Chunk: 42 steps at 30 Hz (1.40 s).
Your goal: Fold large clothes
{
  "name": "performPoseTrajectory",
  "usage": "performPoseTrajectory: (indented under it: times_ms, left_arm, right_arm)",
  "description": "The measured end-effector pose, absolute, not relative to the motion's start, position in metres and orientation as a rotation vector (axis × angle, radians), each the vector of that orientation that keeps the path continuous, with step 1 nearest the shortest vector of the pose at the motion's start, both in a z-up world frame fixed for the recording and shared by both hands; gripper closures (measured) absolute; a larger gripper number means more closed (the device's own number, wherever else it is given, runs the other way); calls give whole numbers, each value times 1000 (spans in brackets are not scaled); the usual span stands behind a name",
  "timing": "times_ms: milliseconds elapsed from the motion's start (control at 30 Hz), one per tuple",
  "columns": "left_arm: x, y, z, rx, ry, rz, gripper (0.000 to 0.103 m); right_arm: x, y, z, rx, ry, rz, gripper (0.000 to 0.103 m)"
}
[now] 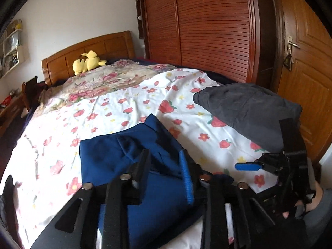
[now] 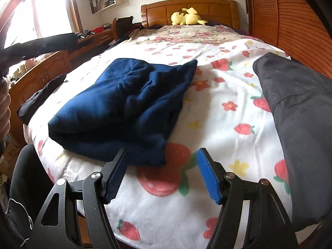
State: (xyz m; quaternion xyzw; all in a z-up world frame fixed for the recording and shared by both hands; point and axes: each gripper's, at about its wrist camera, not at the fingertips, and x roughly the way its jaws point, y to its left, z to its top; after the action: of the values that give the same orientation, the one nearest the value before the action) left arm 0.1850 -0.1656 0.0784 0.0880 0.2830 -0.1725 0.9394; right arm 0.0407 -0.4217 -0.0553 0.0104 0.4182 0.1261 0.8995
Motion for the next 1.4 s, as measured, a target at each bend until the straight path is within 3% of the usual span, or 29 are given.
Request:
performPoseTrajectory:
  times_ms: [300, 500, 900, 1000, 1067, 1267, 1400]
  left_arm:
    - [150, -165, 70, 185, 571, -306, 55]
    - [143, -148, 58, 152, 586, -275, 54]
    - [148, -125, 41, 94, 624, -239, 53]
    - [150, -122, 39, 80, 631, -233, 53]
    - [152, -121, 38, 75, 636, -230, 53]
    - [157, -122, 39, 74, 641, -218, 53]
    - [160, -119, 37, 63, 638, -214, 53]
  right_arm:
    - [34, -415, -31, 38, 793, 304, 34]
    - [38, -393, -17, 35, 752, 356, 34]
    - [79, -358, -47, 70, 842, 408, 34]
    - [87, -353, -54, 86, 856, 428, 52]
    - [88, -352, -53, 76, 841, 427, 77]
    - [75, -352, -27, 65, 737, 423, 88]
    - [54, -362, -3, 36, 680, 366, 89]
